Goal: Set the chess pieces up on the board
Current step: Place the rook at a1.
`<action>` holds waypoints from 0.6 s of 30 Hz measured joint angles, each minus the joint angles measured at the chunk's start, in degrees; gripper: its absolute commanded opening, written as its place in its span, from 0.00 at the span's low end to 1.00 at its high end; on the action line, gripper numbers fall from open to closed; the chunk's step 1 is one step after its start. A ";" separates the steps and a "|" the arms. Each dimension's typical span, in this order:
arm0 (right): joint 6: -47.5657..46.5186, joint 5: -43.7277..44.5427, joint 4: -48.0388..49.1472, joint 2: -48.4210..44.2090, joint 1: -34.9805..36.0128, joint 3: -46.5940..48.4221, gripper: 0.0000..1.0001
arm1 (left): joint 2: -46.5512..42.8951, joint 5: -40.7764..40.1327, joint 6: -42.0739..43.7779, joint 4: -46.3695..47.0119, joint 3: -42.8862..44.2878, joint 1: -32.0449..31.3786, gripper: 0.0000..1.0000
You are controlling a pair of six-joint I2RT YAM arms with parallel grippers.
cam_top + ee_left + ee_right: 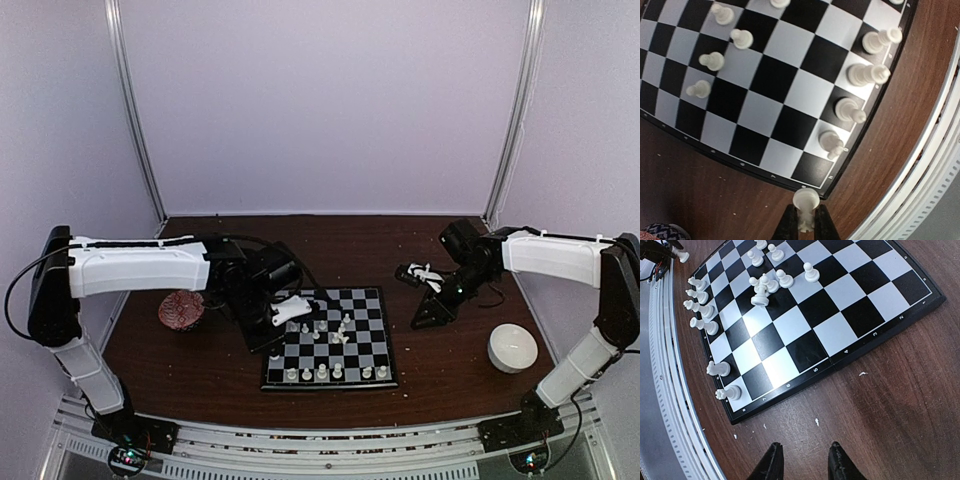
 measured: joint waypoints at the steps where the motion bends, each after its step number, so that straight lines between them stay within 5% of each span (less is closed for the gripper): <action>1: 0.00 0.00 -0.02 0.00 0.00 0.00 0.32 | 0.00 0.22 0.00 -0.02 -0.76 -0.48 0.04; 18: 0.02 0.02 -0.04 0.46 0.00 0.02 0.32 | 1.05 1.03 0.02 2.43 -4.33 -1.11 0.04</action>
